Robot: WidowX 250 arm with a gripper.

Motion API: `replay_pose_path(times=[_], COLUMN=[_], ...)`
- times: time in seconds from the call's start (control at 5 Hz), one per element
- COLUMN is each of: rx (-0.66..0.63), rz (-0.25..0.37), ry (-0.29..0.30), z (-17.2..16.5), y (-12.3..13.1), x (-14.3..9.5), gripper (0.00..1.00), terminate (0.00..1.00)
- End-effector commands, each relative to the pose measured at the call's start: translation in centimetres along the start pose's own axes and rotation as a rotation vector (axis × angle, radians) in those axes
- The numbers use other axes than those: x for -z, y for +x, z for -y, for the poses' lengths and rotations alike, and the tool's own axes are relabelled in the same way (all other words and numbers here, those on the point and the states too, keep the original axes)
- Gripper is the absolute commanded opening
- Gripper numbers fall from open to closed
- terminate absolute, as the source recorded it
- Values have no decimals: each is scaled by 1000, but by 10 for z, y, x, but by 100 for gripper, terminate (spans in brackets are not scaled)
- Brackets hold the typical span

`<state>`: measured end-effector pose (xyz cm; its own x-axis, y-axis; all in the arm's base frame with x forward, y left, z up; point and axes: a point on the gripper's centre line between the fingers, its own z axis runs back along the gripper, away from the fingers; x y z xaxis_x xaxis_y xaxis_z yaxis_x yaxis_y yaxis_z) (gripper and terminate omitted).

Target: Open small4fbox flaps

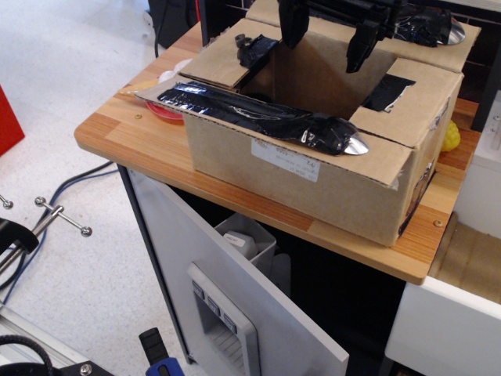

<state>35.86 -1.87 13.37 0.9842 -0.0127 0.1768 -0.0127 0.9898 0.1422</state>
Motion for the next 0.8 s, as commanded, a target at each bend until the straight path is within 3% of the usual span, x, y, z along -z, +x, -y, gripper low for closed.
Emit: replay_pose_path(times=[0.0,0.6], rx=[0,-40], rz=[0,-3], ry=[0,-33], z=[0,11], y=[0,-3], x=[0,21], gripper=[100,100], terminate=[0,0])
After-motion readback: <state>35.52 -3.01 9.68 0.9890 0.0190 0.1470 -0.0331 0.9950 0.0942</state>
